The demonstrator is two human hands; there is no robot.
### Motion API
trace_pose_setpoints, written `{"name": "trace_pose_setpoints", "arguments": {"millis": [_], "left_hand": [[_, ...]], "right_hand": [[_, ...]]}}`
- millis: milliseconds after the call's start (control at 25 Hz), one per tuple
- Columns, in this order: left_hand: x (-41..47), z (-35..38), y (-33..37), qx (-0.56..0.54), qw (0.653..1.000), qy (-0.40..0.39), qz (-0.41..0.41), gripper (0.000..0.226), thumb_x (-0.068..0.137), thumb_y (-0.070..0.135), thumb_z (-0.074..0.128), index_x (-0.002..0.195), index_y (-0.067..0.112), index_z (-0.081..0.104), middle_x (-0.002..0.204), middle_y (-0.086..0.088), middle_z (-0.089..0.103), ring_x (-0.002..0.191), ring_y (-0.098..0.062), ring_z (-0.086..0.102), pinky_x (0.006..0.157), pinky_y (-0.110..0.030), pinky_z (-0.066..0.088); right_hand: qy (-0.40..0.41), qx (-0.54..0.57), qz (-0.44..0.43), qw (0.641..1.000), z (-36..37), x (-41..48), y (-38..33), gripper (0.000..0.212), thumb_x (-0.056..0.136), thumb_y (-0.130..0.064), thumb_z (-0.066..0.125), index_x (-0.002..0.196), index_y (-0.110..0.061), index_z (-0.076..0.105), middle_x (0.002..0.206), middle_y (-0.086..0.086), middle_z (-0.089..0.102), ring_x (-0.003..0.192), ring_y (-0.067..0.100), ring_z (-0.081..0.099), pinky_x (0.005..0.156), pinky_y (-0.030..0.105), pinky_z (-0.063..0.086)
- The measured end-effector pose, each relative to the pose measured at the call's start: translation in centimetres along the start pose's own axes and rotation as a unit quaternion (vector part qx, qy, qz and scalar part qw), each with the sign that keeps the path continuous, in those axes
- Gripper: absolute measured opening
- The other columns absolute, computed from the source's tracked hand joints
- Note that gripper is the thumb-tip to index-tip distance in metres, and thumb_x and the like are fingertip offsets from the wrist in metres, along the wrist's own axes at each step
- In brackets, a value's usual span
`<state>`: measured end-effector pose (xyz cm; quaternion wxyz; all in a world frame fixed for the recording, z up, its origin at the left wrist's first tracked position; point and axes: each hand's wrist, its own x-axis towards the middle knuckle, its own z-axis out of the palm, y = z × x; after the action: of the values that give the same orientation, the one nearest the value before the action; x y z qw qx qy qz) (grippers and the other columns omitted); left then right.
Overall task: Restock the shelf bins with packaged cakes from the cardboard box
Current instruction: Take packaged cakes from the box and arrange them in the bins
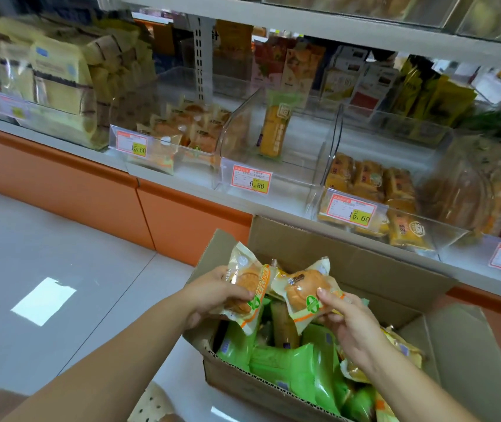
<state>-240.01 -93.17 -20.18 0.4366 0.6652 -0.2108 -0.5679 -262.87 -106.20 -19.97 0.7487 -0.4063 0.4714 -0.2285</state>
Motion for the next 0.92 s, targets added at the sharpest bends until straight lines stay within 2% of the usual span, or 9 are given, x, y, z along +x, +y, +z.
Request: {"name": "trace_pose_setpoints", "arguments": {"millis": [80,160,240,320,480,640,720,800,920], "left_hand": [[-0.2,0.3,0.6,-0.015,1.000,-0.012,-0.002,0.071,0.056,0.026,0.086,0.121,0.018,0.059,0.107,-0.010,0.074,0.099,-0.028,0.072,0.093,-0.051,0.054],[-0.6,0.9,1.1,-0.041,0.998,-0.053,0.000,0.055,0.068,0.020,0.084,0.118,0.015,0.062,0.108,-0.011,0.074,0.100,-0.029,0.071,0.094,-0.052,0.054],[-1.0,1.4,1.5,-0.063,0.996,-0.062,0.009,0.046,0.071,0.021,0.085,0.112,0.017,0.065,0.102,-0.008,0.074,0.094,-0.023,0.071,0.088,-0.046,0.057],[-1.3,1.3,1.9,-0.060,0.997,-0.038,0.033,0.059,0.062,0.033,0.090,0.113,0.021,0.064,0.102,-0.004,0.075,0.092,-0.019,0.072,0.081,-0.041,0.059],[-1.8,-0.6,2.8,-0.019,0.995,0.042,0.092,0.059,0.060,0.037,0.091,0.112,0.025,0.064,0.101,-0.004,0.076,0.093,-0.025,0.073,0.081,-0.046,0.060],[-3.4,-3.6,5.6,0.011,0.990,0.054,0.127,0.054,0.067,0.029,0.090,0.113,0.026,0.061,0.103,-0.003,0.075,0.091,-0.026,0.074,0.079,-0.046,0.061],[-4.4,-5.5,7.4,0.036,0.987,0.056,0.148,0.053,0.070,0.026,0.088,0.115,0.026,0.060,0.103,-0.001,0.075,0.089,-0.023,0.074,0.079,-0.045,0.061],[-5.4,-8.0,9.5,0.050,0.982,0.063,0.171,0.046,0.073,0.022,0.086,0.113,0.026,0.062,0.101,0.000,0.075,0.090,-0.021,0.074,0.080,-0.045,0.061],[-6.9,-13.0,13.1,0.062,0.971,0.087,0.212,0.050,0.072,0.024,0.086,0.116,0.027,0.063,0.098,-0.003,0.075,0.083,-0.021,0.074,0.073,-0.040,0.061]], "right_hand": [[0.007,0.024,-0.032,0.999,0.1,0.0,-0.5,0.085,0.055,-0.012,0.083,0.131,-0.013,0.046,0.086,0.010,0.075,0.075,0.026,0.069,0.077,0.037,0.052],[-0.020,0.020,-0.038,0.999,1.0,-0.3,-0.9,0.089,0.053,-0.008,0.084,0.132,-0.025,0.047,0.103,0.011,0.073,0.088,0.030,0.071,0.083,0.038,0.053],[-0.052,-0.028,-0.044,0.997,2.4,-0.7,-1.5,0.096,0.040,-0.027,0.096,0.126,-0.021,0.056,0.107,0.009,0.073,0.093,0.027,0.071,0.081,0.035,0.055],[-0.051,-0.113,-0.063,0.990,3.6,-0.8,-2.2,0.091,0.032,-0.044,0.095,0.114,-0.020,0.063,0.101,0.004,0.075,0.095,0.026,0.071,0.089,0.040,0.054],[-0.073,-0.224,-0.072,0.969,5.3,-0.8,-4.2,0.074,0.052,-0.024,0.092,0.118,-0.019,0.060,0.102,-0.002,0.074,0.093,0.019,0.071,0.085,0.034,0.055],[-0.140,-0.321,-0.108,0.930,8.2,-0.7,-7.0,0.095,0.053,-0.031,0.094,0.132,-0.047,0.042,0.134,-0.011,0.044,0.107,0.014,0.060,0.079,0.028,0.054],[-0.156,-0.319,-0.116,0.928,10.6,-0.7,-8.8,0.078,0.047,-0.039,0.094,0.117,-0.042,0.058,0.130,-0.003,0.055,0.101,0.019,0.066,0.081,0.033,0.056],[-0.141,-0.398,-0.140,0.895,13.8,-1.2,-11.5,0.055,0.054,-0.039,0.088,0.103,-0.031,0.065,0.115,-0.002,0.065,0.090,0.011,0.067,0.070,0.022,0.052],[-0.117,-0.466,-0.207,0.853,19.5,-1.7,-16.8,0.051,0.051,-0.048,0.086,0.095,-0.029,0.067,0.100,-0.007,0.070,0.087,0.009,0.065,0.068,0.025,0.048]]}}
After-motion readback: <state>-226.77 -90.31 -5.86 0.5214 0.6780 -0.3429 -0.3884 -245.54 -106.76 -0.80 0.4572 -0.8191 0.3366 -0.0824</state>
